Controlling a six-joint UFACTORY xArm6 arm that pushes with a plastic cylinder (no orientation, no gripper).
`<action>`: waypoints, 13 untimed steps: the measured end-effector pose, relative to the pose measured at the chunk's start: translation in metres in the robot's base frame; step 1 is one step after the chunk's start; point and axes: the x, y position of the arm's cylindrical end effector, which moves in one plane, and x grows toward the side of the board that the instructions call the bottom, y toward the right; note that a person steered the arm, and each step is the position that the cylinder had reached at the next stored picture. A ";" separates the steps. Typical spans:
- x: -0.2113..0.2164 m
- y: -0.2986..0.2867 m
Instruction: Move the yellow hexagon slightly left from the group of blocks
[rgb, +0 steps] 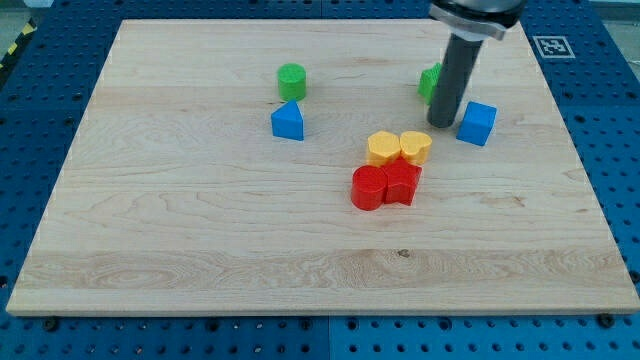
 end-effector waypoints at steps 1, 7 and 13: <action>0.010 -0.038; 0.029 -0.042; 0.073 -0.057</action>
